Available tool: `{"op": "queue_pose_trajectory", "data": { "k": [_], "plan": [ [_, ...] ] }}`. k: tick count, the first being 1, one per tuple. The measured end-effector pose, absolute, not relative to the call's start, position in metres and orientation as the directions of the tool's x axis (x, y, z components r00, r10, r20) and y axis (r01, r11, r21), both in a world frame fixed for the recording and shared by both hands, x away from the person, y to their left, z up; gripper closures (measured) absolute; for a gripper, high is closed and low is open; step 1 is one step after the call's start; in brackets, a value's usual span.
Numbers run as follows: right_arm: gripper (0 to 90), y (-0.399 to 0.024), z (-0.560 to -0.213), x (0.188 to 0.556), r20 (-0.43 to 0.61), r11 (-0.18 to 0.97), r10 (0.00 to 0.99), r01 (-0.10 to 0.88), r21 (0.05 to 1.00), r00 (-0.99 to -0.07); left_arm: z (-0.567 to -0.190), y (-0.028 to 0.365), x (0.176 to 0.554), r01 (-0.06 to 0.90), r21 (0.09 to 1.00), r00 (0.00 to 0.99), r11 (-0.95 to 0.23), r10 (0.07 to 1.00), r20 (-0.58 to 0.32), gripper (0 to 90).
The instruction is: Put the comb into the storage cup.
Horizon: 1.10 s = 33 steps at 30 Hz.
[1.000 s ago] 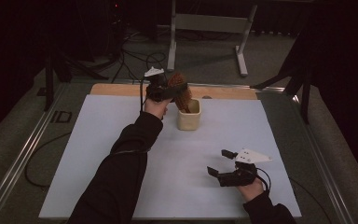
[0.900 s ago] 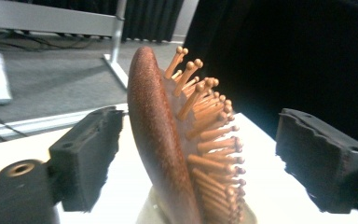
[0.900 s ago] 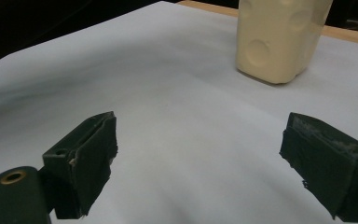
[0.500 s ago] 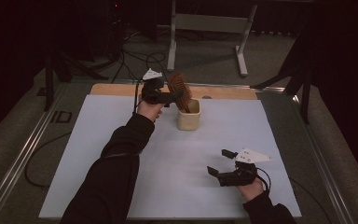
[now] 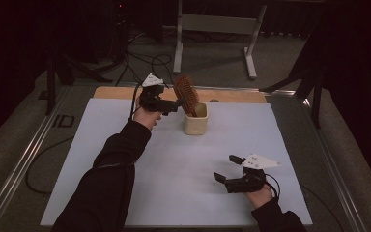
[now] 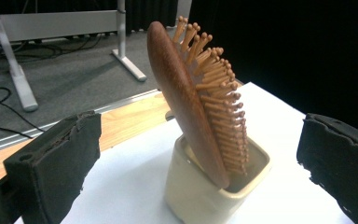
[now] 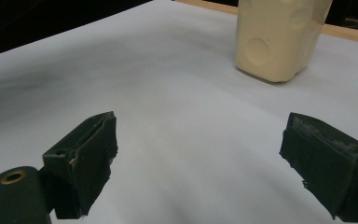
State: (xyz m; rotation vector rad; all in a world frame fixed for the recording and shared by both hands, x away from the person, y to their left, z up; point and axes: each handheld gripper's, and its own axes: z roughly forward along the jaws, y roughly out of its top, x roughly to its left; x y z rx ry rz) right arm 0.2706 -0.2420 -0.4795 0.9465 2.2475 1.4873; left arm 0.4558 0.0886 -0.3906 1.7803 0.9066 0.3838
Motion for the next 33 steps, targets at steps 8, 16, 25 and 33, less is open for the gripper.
{"op": "queue_pose_trajectory", "data": {
  "k": [8,16,25,33],
  "plan": [
    [10.1,-0.242,-0.48,0.27,0.119,0.252,0.661,0.369,0.895,-0.741,-0.392,0.093,0.444,0.391,0.899,0.702,-0.199,0.696,-0.152,0.0],
    [10.1,-0.243,-0.48,0.27,0.113,0.257,0.663,0.367,0.894,-0.74,-0.389,0.103,0.433,0.38,0.9,0.722,-0.212,0.677,-0.145,0.0],
    [10.1,-0.242,-0.479,0.27,0.11,0.256,0.663,0.363,0.896,-0.74,-0.391,0.116,0.422,0.37,0.904,0.734,-0.215,0.664,-0.142,0.0],
    [10.1,-0.242,-0.479,0.271,0.104,0.263,0.66,0.359,0.896,-0.744,-0.396,0.129,0.408,0.36,0.905,0.754,-0.228,0.642,-0.138,0.0]
  ]
}}
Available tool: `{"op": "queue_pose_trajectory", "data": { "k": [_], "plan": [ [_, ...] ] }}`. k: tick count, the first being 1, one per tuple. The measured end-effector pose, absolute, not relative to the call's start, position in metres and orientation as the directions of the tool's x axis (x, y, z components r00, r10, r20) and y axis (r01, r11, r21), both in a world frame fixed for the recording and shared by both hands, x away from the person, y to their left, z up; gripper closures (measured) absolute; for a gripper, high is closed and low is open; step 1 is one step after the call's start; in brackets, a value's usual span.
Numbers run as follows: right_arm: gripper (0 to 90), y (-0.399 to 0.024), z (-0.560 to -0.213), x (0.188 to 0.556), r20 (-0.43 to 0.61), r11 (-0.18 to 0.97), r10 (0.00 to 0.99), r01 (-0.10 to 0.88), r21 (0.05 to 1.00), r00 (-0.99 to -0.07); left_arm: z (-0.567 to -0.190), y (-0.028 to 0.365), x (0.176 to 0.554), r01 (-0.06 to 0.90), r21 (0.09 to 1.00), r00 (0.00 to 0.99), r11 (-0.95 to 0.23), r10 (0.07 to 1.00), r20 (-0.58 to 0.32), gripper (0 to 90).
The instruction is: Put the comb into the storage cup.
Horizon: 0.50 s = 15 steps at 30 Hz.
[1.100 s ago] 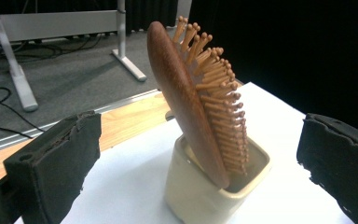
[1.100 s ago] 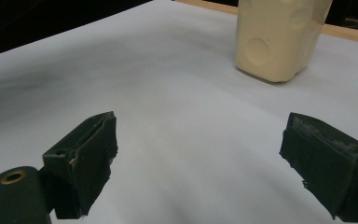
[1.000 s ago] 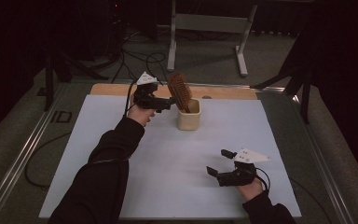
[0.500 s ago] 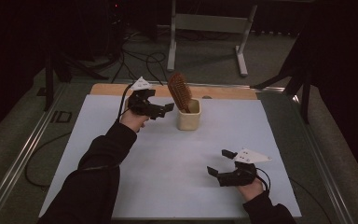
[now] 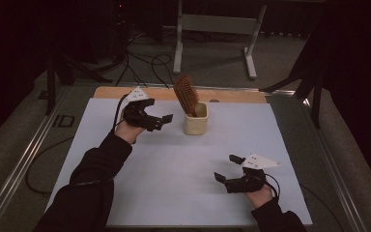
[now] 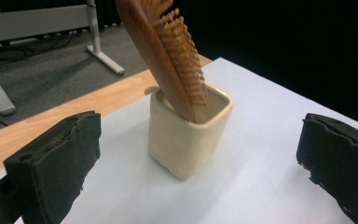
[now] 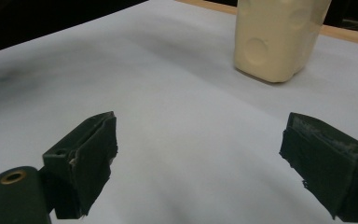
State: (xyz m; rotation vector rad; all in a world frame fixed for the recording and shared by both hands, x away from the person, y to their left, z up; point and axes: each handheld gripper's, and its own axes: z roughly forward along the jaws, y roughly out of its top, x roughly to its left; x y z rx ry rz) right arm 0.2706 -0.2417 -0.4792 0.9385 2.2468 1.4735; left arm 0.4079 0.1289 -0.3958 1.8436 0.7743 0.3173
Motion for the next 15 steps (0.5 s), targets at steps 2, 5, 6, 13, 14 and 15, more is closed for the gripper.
{"op": "queue_pose_trajectory", "data": {
  "k": [2,5,6,13,14,15],
  "plan": [
    [10.1,-0.242,-0.479,0.271,0.105,0.261,0.661,0.359,0.896,-0.743,-0.398,0.131,0.404,0.362,0.902,0.756,-0.237,0.64,-0.135,0.0],
    [10.1,-0.242,-0.479,0.271,0.1,0.267,0.661,0.357,0.895,-0.743,-0.402,0.136,0.397,0.349,0.9,0.765,-0.261,0.634,-0.113,0.0],
    [10.1,-0.241,-0.479,0.271,0.102,0.265,0.661,0.359,0.895,-0.743,-0.404,0.138,0.395,0.348,0.9,0.764,-0.262,0.635,-0.111,0.0],
    [10.1,-0.24,-0.48,0.27,0.107,0.263,0.658,0.36,0.895,-0.746,-0.418,0.157,0.383,0.355,0.895,0.763,-0.268,0.637,-0.112,0.0],
    [10.1,-0.24,-0.48,0.27,0.108,0.262,0.658,0.361,0.895,-0.746,-0.419,0.159,0.381,0.354,0.895,0.761,-0.272,0.64,-0.106,0.0],
    [10.1,-0.24,-0.48,0.27,0.11,0.262,0.658,0.364,0.894,-0.745,-0.421,0.161,0.378,0.353,0.895,0.761,-0.272,0.639,-0.106,0.0]
  ]
}}
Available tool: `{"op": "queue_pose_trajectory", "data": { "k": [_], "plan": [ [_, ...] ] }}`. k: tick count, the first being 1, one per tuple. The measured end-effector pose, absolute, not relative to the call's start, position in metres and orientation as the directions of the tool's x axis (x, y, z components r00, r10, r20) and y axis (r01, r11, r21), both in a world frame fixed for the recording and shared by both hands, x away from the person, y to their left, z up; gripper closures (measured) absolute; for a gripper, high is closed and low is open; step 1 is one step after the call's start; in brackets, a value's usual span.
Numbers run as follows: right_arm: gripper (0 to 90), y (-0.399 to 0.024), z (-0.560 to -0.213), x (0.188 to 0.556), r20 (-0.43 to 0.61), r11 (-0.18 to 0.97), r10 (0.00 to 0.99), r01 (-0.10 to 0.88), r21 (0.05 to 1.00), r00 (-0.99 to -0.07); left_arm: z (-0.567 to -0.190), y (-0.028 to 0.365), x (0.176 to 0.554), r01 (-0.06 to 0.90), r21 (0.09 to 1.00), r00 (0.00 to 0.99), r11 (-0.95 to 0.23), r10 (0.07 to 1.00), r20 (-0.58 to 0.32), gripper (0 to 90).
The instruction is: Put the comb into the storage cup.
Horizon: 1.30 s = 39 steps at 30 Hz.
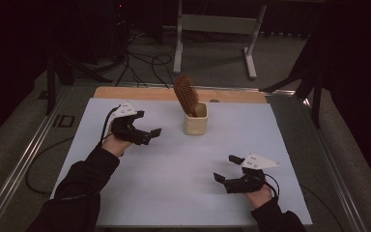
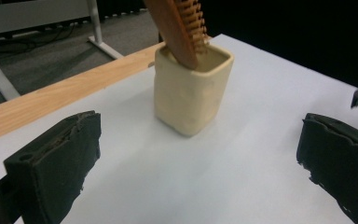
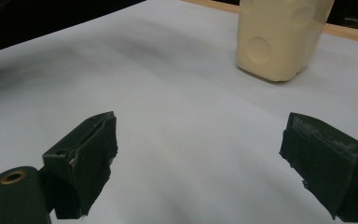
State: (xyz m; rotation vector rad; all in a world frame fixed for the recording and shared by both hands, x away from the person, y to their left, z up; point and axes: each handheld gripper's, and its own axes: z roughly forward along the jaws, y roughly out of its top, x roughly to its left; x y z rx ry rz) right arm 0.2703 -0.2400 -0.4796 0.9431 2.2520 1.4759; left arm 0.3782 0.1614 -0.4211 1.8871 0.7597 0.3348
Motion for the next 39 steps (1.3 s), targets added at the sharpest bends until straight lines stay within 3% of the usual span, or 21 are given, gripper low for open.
{"op": "queue_pose_trajectory", "data": {
  "k": [39],
  "plan": [
    [10.1,-0.238,-0.482,0.271,0.096,0.282,0.657,0.362,0.889,-0.748,-0.486,0.23,0.292,0.373,0.873,0.765,-0.314,0.636,-0.098,0.0]
  ]
}}
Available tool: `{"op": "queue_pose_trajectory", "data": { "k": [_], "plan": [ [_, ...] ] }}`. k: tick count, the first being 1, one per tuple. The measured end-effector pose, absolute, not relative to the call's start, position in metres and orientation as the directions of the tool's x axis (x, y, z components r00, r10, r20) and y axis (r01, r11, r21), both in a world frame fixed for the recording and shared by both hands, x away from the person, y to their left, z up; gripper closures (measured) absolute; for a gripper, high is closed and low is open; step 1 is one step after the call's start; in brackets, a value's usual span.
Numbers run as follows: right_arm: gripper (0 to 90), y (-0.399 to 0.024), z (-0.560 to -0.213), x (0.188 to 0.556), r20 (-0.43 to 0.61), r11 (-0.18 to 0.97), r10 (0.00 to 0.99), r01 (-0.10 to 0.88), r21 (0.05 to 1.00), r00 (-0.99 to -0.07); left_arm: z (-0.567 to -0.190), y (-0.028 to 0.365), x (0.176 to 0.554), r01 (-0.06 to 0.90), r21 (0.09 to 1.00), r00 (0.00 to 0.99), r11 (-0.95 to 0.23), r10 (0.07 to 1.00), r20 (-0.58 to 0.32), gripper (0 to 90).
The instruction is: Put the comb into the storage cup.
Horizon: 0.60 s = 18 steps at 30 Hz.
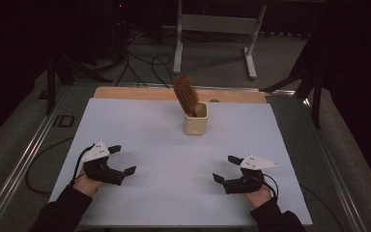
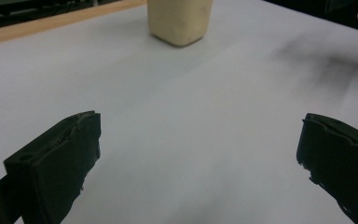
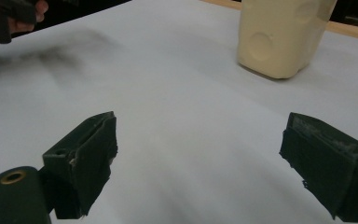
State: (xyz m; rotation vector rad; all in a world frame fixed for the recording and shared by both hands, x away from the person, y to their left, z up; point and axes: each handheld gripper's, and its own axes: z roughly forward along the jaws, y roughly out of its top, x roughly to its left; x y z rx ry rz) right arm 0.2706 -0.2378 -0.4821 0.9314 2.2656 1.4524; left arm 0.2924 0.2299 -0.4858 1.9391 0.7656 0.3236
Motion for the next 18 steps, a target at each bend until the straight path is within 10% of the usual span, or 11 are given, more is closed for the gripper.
{"op": "queue_pose_trajectory", "data": {
  "k": [18],
  "plan": [
    [10.1,-0.237,-0.483,0.271,0.085,0.292,0.655,0.356,0.888,-0.751,-0.5,0.263,0.264,0.412,0.866,0.721,-0.283,0.682,-0.121,0.0]
  ]
}}
